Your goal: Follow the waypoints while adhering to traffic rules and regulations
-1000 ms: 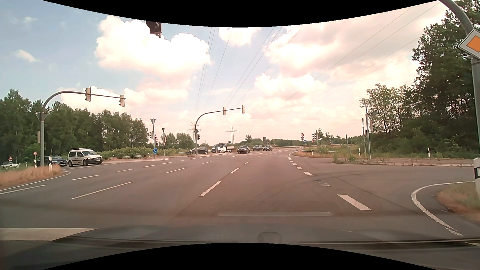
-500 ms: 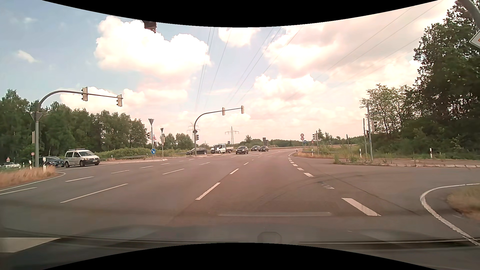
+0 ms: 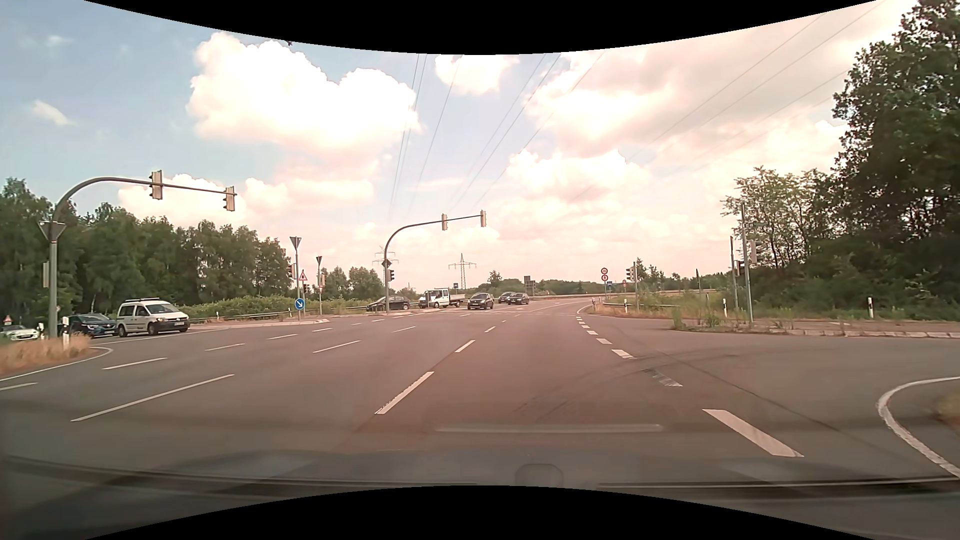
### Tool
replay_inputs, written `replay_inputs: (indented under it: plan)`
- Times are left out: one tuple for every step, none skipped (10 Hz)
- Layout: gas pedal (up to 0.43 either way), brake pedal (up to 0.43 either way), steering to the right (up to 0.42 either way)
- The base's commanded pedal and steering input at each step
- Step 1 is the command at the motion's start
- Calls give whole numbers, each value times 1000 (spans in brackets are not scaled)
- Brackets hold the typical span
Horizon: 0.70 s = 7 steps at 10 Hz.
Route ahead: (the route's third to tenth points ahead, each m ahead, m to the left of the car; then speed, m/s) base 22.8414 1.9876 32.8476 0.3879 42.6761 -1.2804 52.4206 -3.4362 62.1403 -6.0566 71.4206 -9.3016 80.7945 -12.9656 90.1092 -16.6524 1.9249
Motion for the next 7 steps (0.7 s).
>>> replay_inputs:
  plan:
    - [370,0,19]
    - [378,0,18]
    - [390,0,18]
    - [398,0,17]
    - [409,0,16]
    - [409,0,15]
    - [409,0,14]
